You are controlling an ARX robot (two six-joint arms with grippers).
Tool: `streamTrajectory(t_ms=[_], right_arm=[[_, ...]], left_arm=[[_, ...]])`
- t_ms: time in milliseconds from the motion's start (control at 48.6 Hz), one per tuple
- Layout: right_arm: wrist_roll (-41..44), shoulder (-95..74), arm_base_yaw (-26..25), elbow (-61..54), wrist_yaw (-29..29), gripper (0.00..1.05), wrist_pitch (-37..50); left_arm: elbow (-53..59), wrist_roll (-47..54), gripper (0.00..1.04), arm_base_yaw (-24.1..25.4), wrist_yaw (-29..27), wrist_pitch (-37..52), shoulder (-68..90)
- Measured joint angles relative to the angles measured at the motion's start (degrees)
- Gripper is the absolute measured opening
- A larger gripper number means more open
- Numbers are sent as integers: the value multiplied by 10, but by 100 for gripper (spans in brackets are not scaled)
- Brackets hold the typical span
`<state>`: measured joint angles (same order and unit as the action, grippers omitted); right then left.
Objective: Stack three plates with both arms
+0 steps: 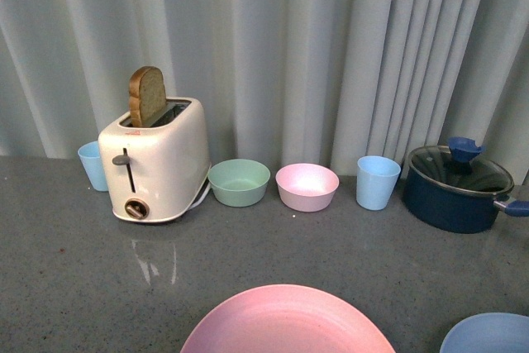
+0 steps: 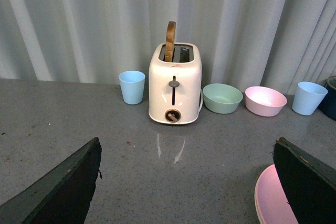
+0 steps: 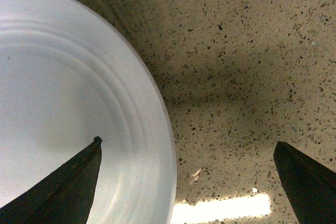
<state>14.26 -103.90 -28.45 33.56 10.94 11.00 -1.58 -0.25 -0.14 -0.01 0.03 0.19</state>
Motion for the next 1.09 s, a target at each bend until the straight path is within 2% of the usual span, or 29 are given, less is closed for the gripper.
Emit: streamTrajectory(t_ms=[329,638,761,946,1090], right_arm=[[-52,-65,62,28,-26,97,33],[-67,-94,75,33,-30,97,49],[-71,-106,73,33,-44,78,54],[-82,-112,61,30,-24,49,69],[-90,-107,38,26,2,23,72]], left_arm=[[0,0,98,0,0,0,0],[0,0,98,0,0,0,0],[0,0,98,0,0,0,0],[0,0,98,0,0,0,0],[0,0,98,0,0,0,0]])
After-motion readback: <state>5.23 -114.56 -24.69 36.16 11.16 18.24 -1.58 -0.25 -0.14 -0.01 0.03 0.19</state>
